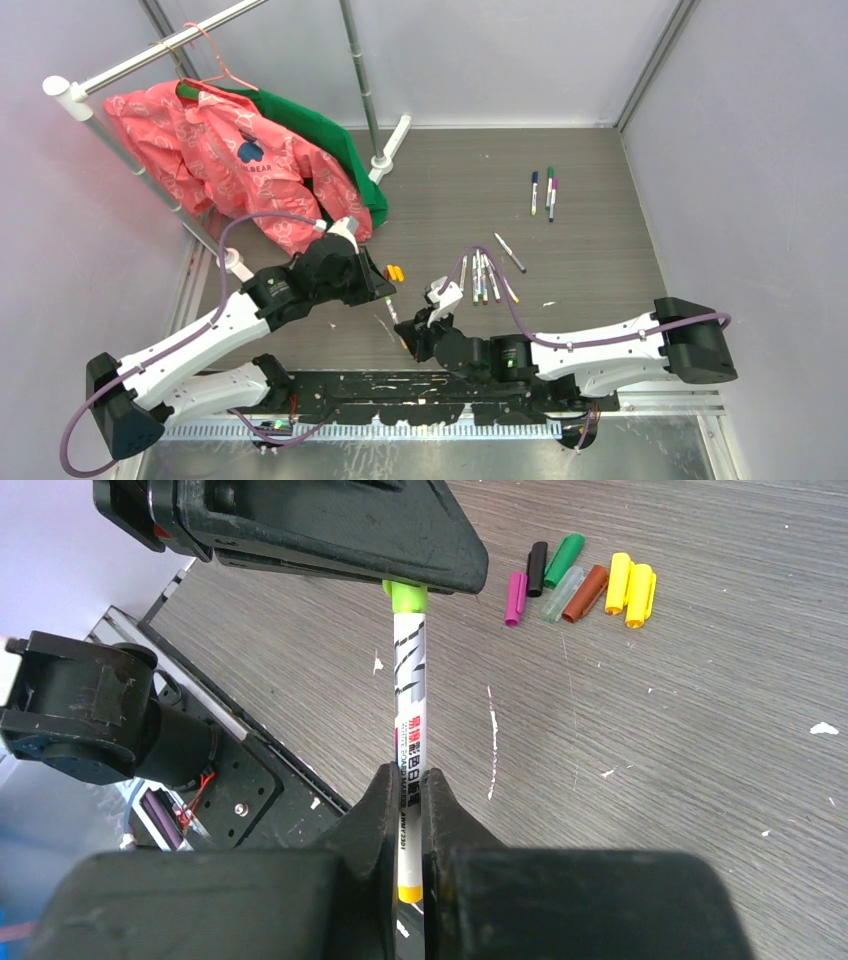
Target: Open the pen caps
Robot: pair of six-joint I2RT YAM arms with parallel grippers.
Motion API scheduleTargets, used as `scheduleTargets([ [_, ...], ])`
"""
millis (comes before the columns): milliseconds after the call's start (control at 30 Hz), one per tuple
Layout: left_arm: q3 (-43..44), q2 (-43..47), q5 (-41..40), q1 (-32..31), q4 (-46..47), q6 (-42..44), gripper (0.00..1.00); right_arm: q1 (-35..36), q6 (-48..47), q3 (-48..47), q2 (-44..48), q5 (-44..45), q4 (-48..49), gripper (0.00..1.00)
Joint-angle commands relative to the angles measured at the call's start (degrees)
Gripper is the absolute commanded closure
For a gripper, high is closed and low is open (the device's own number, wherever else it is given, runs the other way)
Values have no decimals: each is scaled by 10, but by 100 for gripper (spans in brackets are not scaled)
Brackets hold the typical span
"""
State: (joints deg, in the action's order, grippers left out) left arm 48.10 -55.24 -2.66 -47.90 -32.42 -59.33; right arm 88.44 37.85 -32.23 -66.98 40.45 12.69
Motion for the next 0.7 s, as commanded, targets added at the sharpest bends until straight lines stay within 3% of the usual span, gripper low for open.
scheduleTargets([
  [0, 45, 21, -119, 21, 60, 24, 100, 31, 2, 35, 3, -33, -113, 99],
  [300, 47, 26, -154, 22, 49, 25, 100, 43, 18, 37, 17, -14, -157, 99],
  [667, 43, 30, -118, 34, 90, 55, 100, 56, 23, 94, 92, -23, -130, 99],
])
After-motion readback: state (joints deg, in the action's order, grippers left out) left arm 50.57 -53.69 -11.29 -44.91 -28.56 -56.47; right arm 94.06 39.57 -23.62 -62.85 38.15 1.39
